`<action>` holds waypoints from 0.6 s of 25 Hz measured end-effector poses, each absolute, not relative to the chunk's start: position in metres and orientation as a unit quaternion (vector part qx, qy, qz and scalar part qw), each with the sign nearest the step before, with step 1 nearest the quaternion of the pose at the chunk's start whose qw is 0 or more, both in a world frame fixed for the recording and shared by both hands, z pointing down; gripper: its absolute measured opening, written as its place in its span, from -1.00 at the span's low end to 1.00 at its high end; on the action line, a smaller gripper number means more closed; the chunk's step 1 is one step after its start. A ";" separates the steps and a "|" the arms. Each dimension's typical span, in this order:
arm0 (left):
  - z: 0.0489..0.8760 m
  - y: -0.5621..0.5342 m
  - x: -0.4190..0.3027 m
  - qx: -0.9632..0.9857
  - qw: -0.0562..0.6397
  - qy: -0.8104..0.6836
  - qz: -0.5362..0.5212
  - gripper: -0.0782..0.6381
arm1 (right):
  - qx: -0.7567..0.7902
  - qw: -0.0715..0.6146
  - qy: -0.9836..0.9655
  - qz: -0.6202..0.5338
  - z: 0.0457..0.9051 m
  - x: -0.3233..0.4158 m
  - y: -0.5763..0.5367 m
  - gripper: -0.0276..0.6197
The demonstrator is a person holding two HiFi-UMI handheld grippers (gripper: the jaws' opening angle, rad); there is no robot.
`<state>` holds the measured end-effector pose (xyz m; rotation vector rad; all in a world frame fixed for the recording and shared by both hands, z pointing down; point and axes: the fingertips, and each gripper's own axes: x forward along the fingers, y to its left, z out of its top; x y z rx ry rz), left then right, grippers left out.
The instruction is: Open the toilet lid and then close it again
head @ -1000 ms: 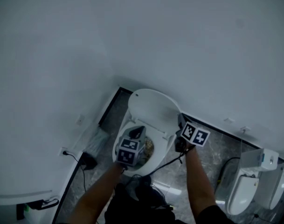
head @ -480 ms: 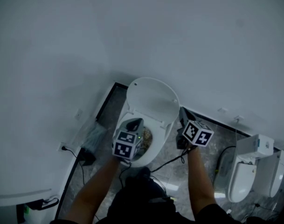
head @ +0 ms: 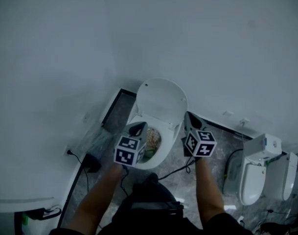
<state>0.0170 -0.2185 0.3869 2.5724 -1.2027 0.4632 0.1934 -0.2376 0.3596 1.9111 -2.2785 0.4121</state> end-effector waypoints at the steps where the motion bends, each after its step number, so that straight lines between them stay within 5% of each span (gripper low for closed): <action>1: 0.384 -0.214 0.014 0.887 0.131 -0.414 0.158 -0.76 | 0.634 0.071 -0.759 0.131 0.357 0.190 -0.233 -0.89; 15: 0.385 -0.205 0.020 0.880 0.142 -0.427 0.153 -0.76 | 0.611 0.079 -0.777 0.126 0.351 0.194 -0.235 -0.88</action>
